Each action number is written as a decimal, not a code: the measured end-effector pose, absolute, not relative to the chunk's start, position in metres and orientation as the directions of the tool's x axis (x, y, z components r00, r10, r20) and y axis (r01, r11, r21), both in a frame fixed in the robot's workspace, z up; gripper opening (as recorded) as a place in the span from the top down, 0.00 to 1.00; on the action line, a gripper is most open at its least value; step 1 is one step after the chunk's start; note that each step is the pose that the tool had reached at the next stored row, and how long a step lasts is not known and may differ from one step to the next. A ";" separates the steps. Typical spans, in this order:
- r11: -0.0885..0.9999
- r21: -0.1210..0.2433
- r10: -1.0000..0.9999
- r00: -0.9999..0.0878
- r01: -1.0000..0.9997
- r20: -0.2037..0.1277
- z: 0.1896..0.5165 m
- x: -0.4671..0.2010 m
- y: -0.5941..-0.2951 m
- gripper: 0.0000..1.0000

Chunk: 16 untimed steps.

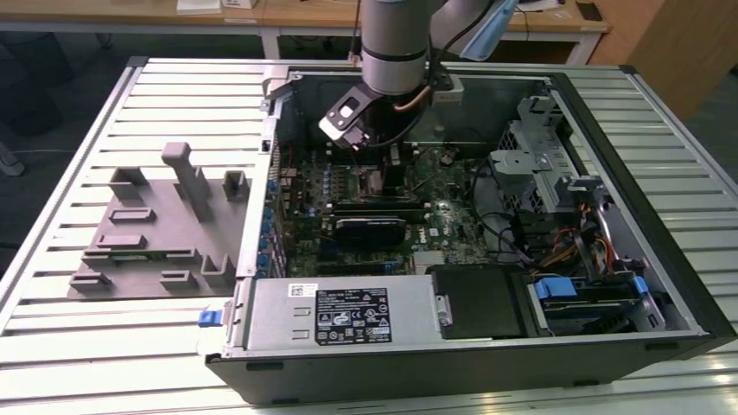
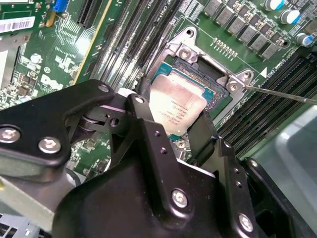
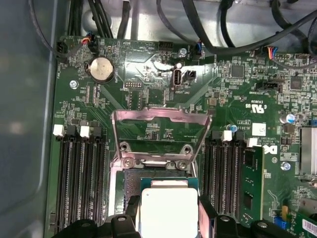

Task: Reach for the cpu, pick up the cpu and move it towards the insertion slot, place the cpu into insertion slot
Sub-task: 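Place the cpu into insertion slot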

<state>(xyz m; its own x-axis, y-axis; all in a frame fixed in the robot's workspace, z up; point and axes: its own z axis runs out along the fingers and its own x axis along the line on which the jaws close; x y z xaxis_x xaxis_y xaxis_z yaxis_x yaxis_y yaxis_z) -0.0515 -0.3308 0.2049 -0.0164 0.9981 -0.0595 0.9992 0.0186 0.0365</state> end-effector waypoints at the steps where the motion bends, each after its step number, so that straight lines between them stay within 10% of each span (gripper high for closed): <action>1: 0.018 0.036 0.998 -0.016 0.999 -0.060 0.204 -0.052 -0.330 0.46; 16: -0.002 0.013 0.995 0.003 1.000 -0.096 0.200 -0.054 -0.324 0.46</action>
<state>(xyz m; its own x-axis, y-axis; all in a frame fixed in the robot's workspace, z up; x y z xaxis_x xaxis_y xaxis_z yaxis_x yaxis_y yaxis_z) -0.0537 -0.3239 0.2003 0.0030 0.9954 -0.0956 0.9999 -0.0018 0.0128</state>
